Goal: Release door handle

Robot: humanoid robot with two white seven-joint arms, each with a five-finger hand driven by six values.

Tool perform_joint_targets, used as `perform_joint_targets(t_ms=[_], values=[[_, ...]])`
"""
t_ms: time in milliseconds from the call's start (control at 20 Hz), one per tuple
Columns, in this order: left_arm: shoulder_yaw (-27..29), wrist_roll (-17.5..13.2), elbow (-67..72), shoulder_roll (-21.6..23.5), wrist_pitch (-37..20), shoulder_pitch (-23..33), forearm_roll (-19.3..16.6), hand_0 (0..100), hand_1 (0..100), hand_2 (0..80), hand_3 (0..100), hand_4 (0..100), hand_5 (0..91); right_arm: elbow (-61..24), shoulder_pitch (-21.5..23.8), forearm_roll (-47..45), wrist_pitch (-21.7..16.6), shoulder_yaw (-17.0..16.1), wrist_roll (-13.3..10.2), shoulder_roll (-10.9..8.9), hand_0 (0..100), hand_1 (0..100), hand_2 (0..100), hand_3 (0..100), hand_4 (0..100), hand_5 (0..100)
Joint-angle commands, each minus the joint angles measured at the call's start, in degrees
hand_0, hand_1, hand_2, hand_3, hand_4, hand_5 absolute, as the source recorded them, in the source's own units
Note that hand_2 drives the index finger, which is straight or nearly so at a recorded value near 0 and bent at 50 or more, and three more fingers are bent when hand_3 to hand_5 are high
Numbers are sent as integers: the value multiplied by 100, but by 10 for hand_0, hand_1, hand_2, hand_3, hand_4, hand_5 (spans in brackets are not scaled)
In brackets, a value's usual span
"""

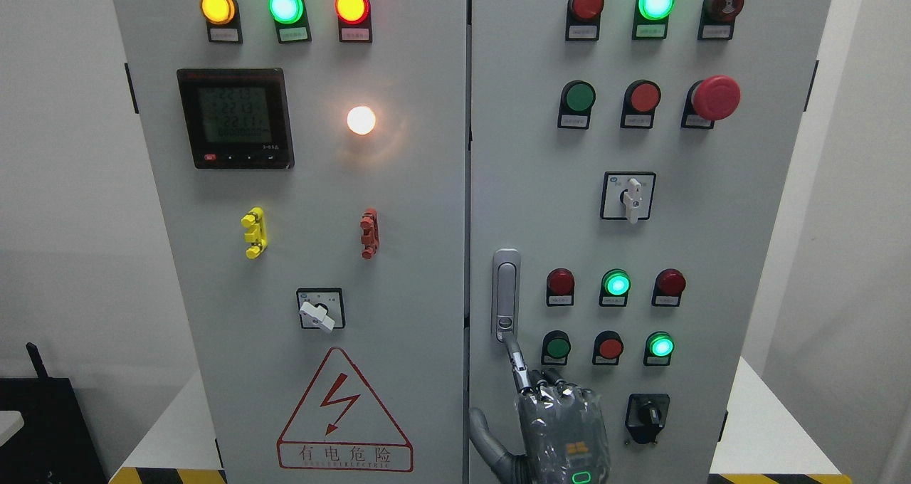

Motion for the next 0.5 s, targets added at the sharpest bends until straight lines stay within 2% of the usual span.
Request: perform_joint_targets(t_ms=[0,451], values=[[0,5,-176,0,-3,176,1,120,389,0,0,0,0,79,-18,-6,38,6,1,6,357,173,0,797,783,972],[0,5,-176,0,-3,176,1,120,389,0,0,0,0,79,-18,-23,100,6,10,-2,360,170,0,797,784,974]])
